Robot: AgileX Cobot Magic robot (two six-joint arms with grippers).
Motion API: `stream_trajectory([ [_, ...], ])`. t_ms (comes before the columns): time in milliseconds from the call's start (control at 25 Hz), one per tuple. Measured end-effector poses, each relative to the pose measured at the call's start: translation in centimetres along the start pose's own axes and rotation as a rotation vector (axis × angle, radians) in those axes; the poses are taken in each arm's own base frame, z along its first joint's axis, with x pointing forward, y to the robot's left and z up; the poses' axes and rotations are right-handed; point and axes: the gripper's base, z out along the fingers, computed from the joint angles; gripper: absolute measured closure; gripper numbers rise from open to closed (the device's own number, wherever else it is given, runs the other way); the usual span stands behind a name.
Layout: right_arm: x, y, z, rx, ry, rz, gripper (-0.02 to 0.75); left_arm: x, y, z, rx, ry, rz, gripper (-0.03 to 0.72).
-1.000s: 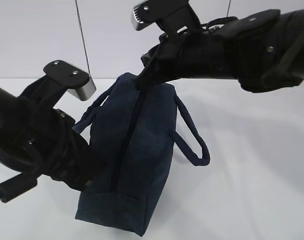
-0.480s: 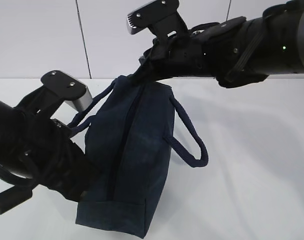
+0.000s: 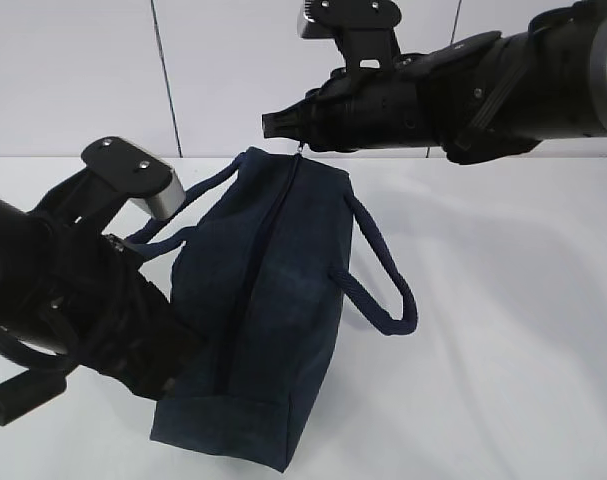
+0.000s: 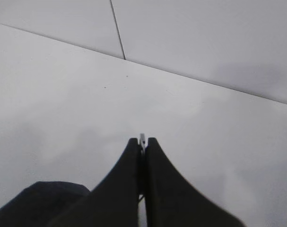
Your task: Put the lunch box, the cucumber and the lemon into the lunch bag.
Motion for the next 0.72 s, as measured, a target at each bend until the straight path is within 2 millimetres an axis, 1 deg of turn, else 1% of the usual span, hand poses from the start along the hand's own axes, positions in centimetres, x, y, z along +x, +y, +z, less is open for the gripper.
stream_trajectory([
  [120, -0.3, 0.1, 0.1, -0.009, -0.006, 0.026, 0.751, 0.0, 0.0, 0.0, 0.000, 0.000, 0.004, 0.687],
  [280, -0.2, -0.4, 0.3, -0.002, -0.003, 0.086, 0.751, 0.0, 0.0, 0.0, -0.002, -0.004, 0.006, 0.687],
  [480, 0.4, -1.4, 1.6, 0.002, 0.022, 0.165, 0.751, -0.1, 0.0, 0.0, -0.002, -0.008, 0.010, 0.687],
  [720, 0.7, -1.4, 2.9, -0.008, 0.035, 0.222, 0.751, 0.4, 0.1, 0.2, -0.001, 0.004, 0.010, 0.687],
])
